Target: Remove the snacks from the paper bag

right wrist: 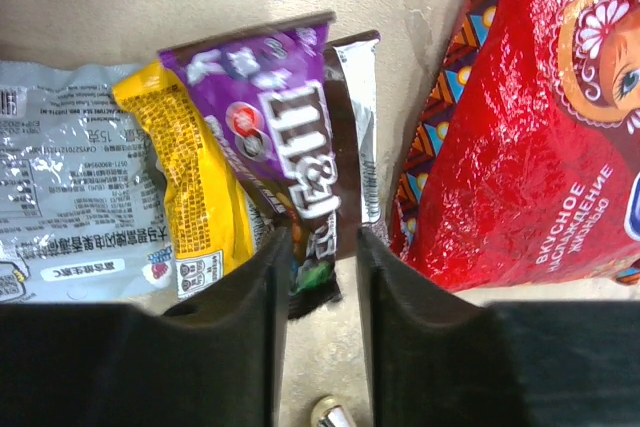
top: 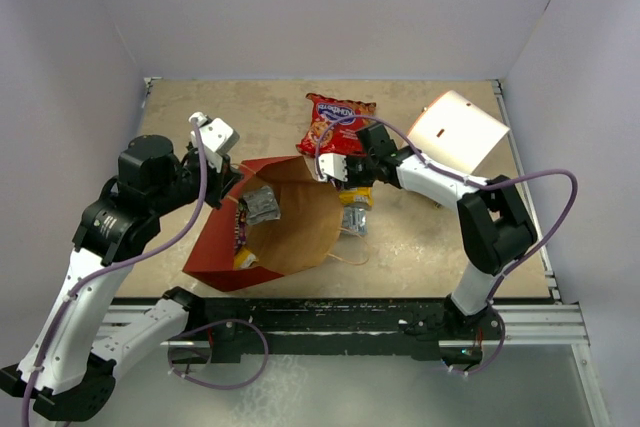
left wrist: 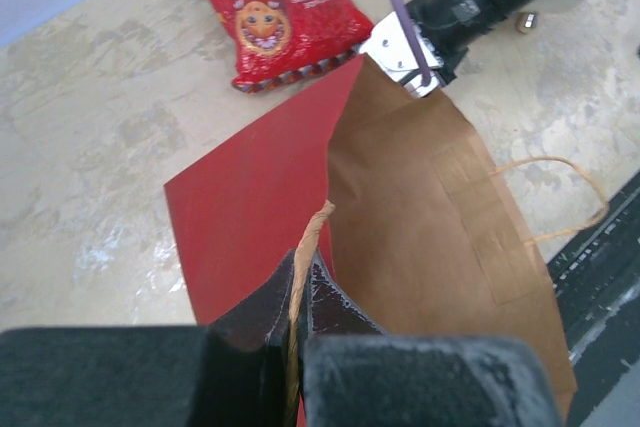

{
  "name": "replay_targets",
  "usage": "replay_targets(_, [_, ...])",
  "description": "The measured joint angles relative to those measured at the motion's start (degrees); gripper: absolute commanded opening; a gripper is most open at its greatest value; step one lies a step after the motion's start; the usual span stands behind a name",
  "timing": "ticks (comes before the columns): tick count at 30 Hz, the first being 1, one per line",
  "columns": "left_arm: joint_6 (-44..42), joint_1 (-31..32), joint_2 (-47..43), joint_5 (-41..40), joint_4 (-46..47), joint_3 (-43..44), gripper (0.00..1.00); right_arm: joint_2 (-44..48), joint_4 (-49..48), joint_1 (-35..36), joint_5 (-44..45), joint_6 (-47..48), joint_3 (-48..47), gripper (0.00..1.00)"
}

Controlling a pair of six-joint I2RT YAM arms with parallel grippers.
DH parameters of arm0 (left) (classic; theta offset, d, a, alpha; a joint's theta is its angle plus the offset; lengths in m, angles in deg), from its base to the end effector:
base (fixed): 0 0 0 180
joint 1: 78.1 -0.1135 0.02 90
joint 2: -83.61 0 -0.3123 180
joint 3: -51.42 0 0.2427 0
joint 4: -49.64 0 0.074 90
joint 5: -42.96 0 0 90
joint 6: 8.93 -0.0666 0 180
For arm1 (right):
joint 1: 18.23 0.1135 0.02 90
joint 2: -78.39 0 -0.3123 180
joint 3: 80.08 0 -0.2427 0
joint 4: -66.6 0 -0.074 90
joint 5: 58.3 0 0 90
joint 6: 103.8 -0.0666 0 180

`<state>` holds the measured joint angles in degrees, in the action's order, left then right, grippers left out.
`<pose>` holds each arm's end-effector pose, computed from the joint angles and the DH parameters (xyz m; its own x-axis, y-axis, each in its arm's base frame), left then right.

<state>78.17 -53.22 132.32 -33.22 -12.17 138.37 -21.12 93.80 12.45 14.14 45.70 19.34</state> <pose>0.1127 -0.0698 0.4429 -0.3316 0.2079 -0.9202 0.6247 0.7793 -0.0490 0.3307 0.2196 0.2436 0.2594 -0.8013 -0.5391 -0.8724 0.0451 -0.4867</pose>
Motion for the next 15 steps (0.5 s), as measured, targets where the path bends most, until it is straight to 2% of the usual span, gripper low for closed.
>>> replay_targets(3, [0.35,0.00,-0.02,-3.28,-0.22,0.59,0.00,0.72,-1.40,0.00,0.81,-2.25,0.72,0.52])
replay_targets(12, [-2.14,0.00,0.59,-9.84,-0.11,2.58,0.00,13.66,-4.42,0.42,1.01,-13.35,4.92,0.55])
replay_targets(15, [-5.38,0.00,1.11,-12.96,0.35,2.58,0.00,16.37,-8.04,3.45,0.04,-19.21,5.81,0.55])
